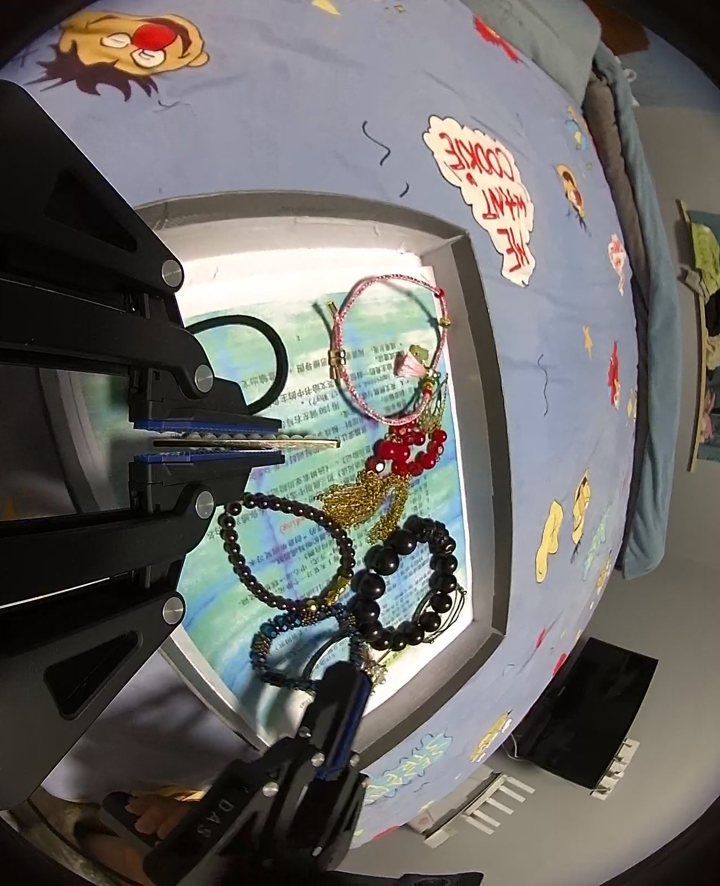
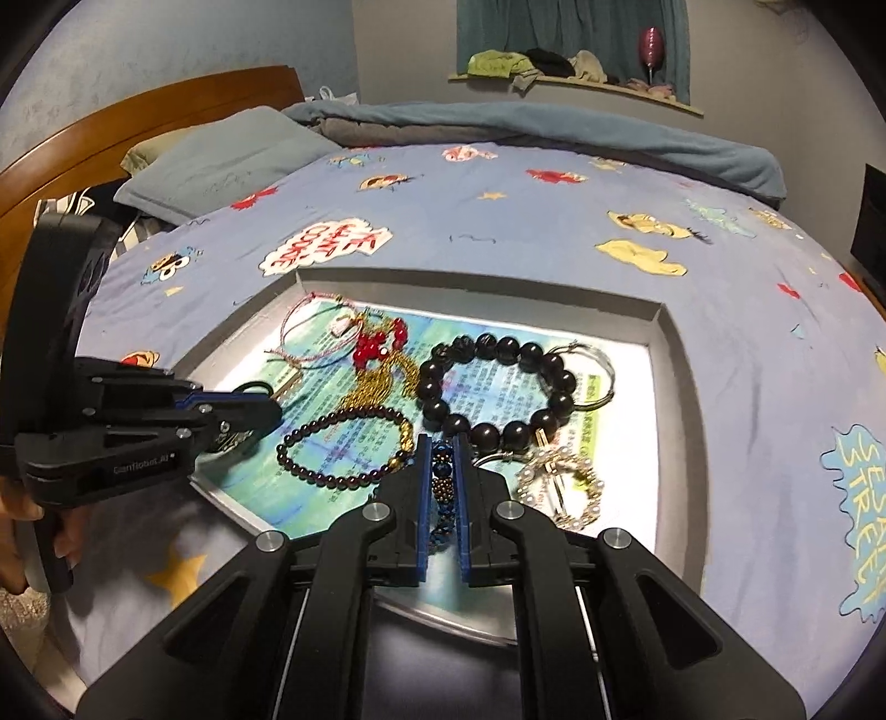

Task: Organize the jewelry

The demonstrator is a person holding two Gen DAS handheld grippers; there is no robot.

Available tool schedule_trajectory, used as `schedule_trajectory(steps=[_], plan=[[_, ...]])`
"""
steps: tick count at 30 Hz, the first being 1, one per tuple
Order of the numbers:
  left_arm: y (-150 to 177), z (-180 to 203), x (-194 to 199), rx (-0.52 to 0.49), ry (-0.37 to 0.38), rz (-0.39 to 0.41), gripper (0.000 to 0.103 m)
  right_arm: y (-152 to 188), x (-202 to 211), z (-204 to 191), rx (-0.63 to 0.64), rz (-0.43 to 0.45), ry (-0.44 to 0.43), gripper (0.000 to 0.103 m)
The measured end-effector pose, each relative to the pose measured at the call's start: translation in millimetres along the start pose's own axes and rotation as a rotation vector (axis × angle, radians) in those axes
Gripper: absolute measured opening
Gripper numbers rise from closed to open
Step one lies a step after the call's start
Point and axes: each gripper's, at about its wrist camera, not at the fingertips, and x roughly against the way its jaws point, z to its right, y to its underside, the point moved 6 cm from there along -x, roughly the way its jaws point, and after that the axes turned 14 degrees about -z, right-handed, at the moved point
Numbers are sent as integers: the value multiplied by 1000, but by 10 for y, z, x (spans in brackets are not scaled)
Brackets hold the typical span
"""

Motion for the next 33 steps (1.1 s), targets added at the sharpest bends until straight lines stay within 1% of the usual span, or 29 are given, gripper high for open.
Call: schedule_trajectory(steps=[5,9,11,13,14,15,17,18,19,20,21,22,23,24,25,26,27,29,30,31,33], plan=[[0,-1,-4,-1,-2,2,7,15,-21,24,-8,-12,4,7],[2,7,9,-4,-25,9,17,24,1,31,-15,-8,5,7],[4,6,16,-3,-28,9,19,28,15,40,-21,-4,4,10],[4,3,52,3,-29,17,20,23,34,61,-28,2,8,25],[-6,1,70,5,-29,22,21,21,53,73,-32,8,9,40],[-10,-3,115,12,-29,33,22,17,85,84,-35,19,9,47],[-18,-7,196,19,-29,54,25,8,141,95,-39,32,21,49],[-19,-12,241,26,-31,66,31,4,189,105,-44,42,24,52],[-14,-22,304,34,-37,82,44,2,233,115,-51,53,25,54],[-8,-29,355,40,-42,96,50,2,296,135,-60,64,28,57],[1,-33,408,46,-48,110,59,3,341,146,-65,70,31,61],[20,-35,478,51,-53,124,59,8,408,163,-72,81,33,63],[39,-37,540,54,-58,133,60,17,486,184,-80,97,35,70],[77,-42,620,59,-68,146,68,34,576,212,-92,111,39,78],[102,-44,670,62,-77,157,81,53,641,232,-101,119,41,82],[143,-54,734,68,-90,173,83,87,735,258,-112,131,34,86],[202,-63,805,73,-106,184,83,120,798,274,-120,136,30,91],[279,-57,858,75,-121,178,83,182,884,305,-134,137,32,98],[333,-52,880,77,-130,175,84,214,915,322,-140,134,34,98],[398,-45,896,81,-141,171,88,248,939,338,-147,129,40,98],[506,-42,900,97,-157,161,93,312,958,358,-163,111,61,98]])
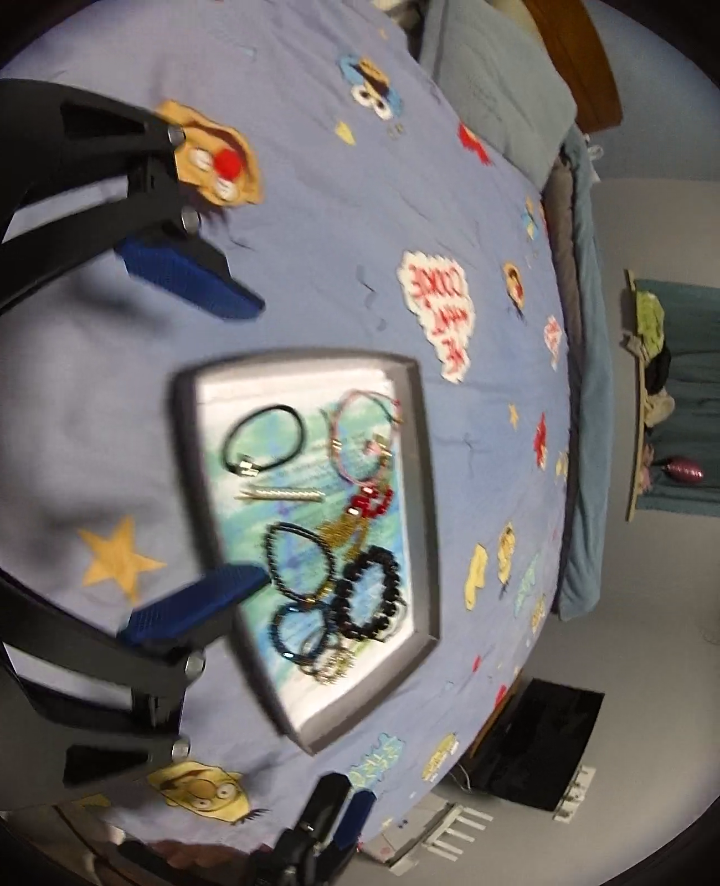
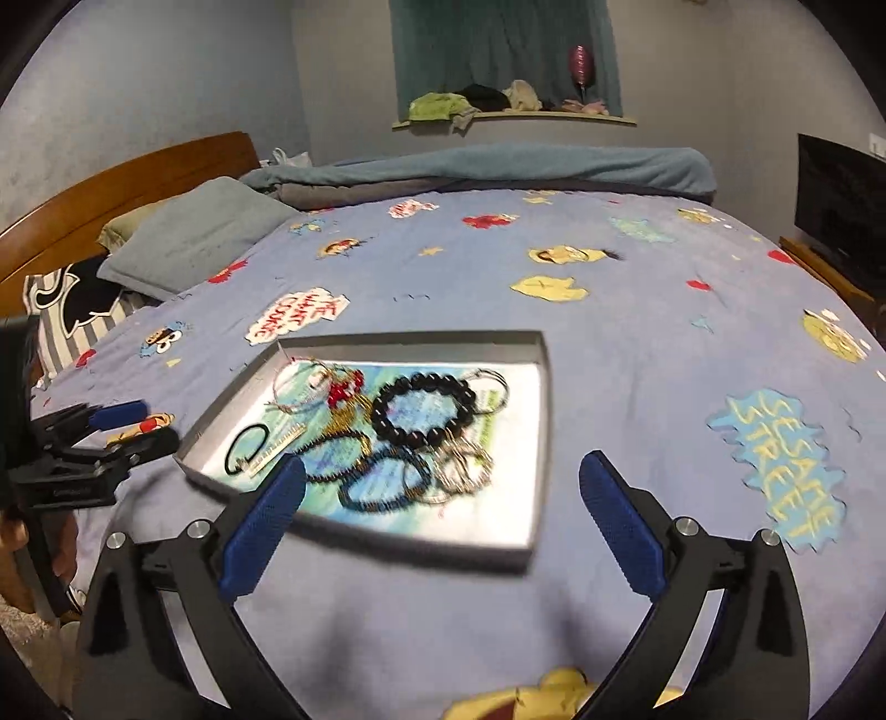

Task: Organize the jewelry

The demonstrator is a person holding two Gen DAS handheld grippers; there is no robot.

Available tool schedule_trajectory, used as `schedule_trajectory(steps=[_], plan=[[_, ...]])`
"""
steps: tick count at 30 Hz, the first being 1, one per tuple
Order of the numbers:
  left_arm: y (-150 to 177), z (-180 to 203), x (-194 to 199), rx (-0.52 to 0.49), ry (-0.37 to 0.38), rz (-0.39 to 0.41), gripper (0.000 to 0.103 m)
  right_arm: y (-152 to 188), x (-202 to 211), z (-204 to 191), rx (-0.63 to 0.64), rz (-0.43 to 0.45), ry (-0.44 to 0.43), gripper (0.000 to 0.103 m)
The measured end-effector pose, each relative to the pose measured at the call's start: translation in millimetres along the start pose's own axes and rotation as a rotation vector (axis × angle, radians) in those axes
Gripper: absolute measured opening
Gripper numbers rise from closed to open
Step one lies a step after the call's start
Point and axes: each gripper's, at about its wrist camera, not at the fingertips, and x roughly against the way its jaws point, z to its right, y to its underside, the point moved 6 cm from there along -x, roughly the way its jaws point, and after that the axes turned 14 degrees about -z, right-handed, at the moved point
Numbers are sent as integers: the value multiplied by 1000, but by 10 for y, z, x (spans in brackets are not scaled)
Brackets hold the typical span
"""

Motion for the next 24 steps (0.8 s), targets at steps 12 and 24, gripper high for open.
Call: schedule_trajectory(steps=[12,24], plan=[[99,102,-64,104,-45,-62,96,142,-95,16,-60,-86,88,97],[97,183,155,131,-114,44,98,112,64,-175,-17,14,133,98]])
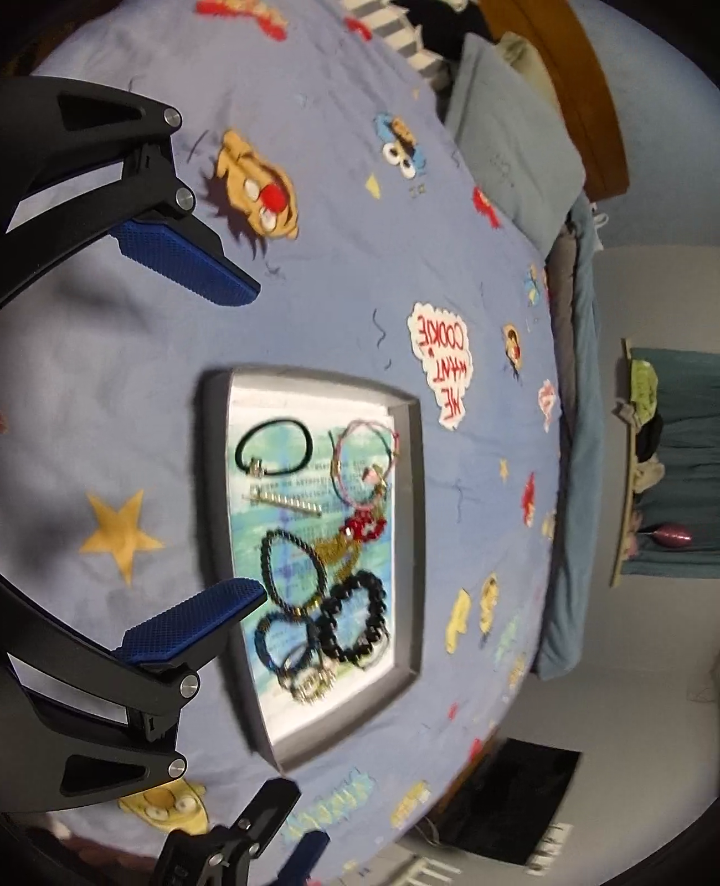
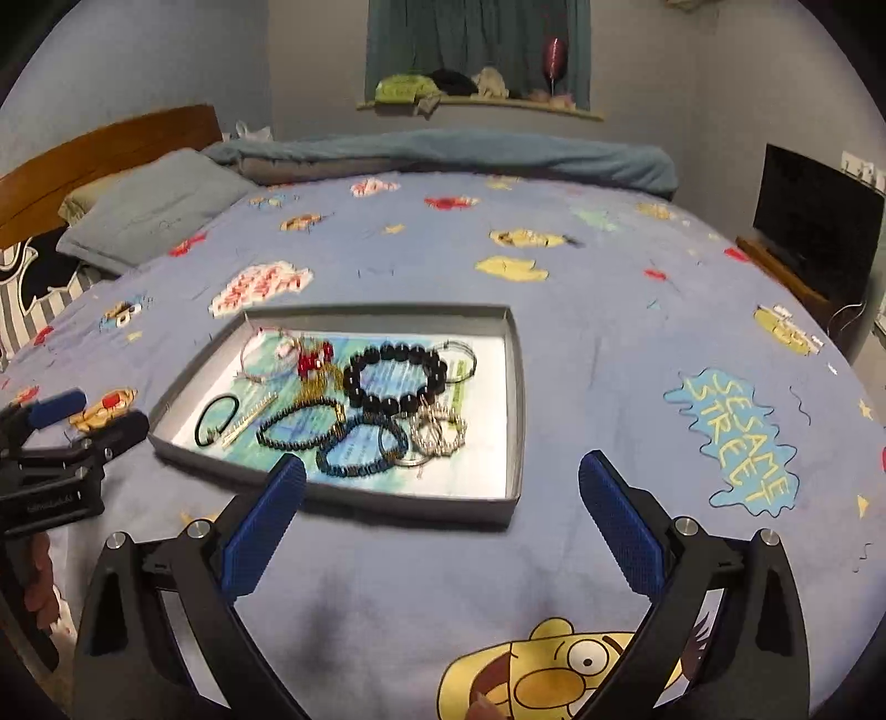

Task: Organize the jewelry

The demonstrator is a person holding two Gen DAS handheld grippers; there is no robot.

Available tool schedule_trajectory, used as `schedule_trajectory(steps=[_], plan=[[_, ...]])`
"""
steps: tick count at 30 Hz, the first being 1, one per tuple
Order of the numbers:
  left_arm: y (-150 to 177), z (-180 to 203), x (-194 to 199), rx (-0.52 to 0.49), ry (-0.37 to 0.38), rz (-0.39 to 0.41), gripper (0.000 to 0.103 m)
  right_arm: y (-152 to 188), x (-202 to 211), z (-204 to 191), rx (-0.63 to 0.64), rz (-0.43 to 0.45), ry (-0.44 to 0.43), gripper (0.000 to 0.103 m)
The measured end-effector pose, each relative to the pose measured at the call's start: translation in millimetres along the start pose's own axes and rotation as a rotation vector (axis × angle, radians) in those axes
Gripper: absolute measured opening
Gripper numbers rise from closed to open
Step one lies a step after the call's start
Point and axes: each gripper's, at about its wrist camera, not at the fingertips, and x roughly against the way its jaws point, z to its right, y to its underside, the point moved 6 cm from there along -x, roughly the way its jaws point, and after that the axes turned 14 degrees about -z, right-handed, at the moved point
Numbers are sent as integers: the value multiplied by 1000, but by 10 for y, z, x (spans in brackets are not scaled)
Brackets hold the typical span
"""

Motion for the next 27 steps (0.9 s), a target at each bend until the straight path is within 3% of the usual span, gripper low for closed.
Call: schedule_trajectory(steps=[7,15,27], plan=[[128,75,-21,-39,-63,46,98,36,36,-18,-19,68,26,98],[220,122,-86,-67,-79,99,98,179,-62,-47,-18,94,64,98],[219,107,-92,-57,-74,104,98,187,-80,-66,-12,104,71,98]])
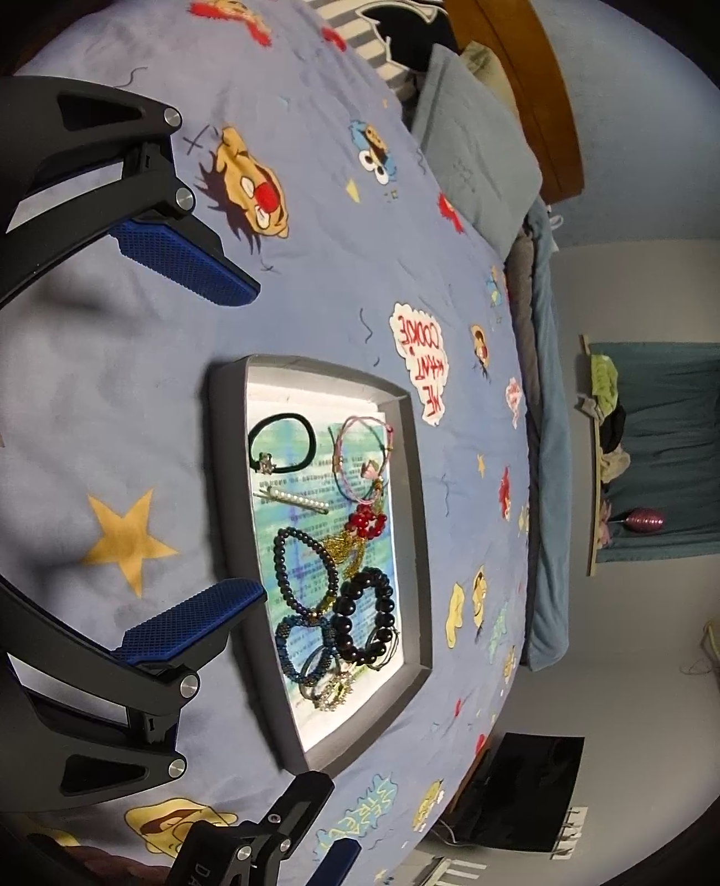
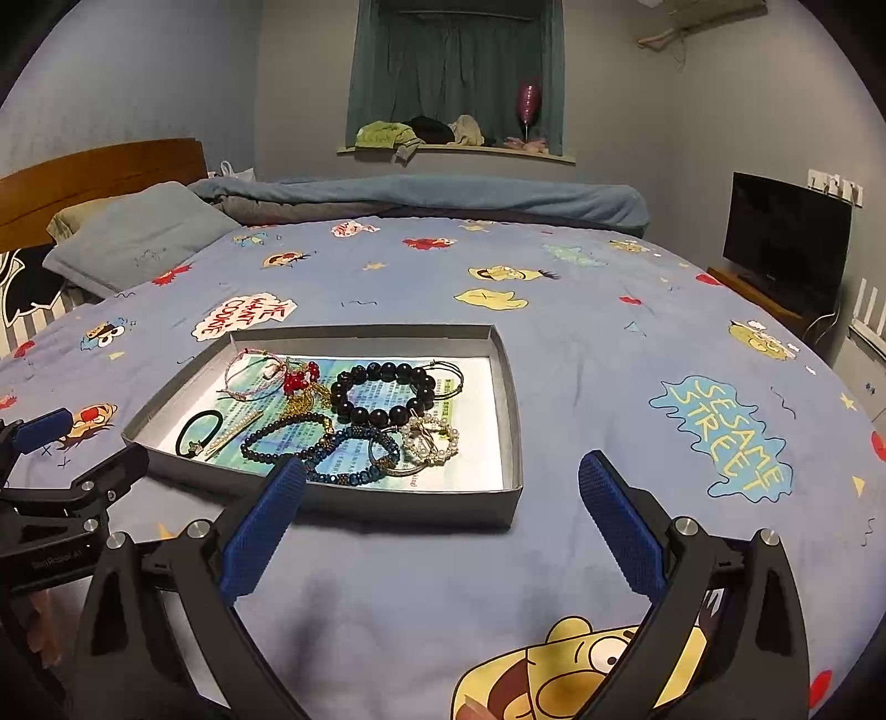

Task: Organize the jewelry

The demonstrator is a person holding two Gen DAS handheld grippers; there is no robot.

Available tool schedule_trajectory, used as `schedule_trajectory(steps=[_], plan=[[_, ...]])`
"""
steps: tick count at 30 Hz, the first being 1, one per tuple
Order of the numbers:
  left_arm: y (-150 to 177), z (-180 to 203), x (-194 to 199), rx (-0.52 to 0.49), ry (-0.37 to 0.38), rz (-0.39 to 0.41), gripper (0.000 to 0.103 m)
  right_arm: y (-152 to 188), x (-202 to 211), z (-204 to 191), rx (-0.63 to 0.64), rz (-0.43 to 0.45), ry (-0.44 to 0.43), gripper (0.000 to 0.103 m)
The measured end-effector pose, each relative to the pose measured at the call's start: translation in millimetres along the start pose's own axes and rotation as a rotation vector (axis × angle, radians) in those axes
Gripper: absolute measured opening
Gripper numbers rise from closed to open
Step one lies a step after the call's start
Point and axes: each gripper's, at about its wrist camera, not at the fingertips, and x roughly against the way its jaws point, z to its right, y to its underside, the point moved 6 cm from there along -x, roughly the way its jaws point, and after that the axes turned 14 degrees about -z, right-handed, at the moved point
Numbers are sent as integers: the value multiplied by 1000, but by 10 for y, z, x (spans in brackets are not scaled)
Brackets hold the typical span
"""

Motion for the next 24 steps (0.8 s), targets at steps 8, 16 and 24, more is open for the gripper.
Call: schedule_trajectory(steps=[8,16,24], plan=[[0,8,0,1,9,-7,98,-7,8,6,-2,1,2,98],[-3,8,1,0,13,-7,98,-3,7,7,-1,3,7,98],[4,-1,-8,-1,9,-11,98,-11,1,4,-3,9,14,98]])
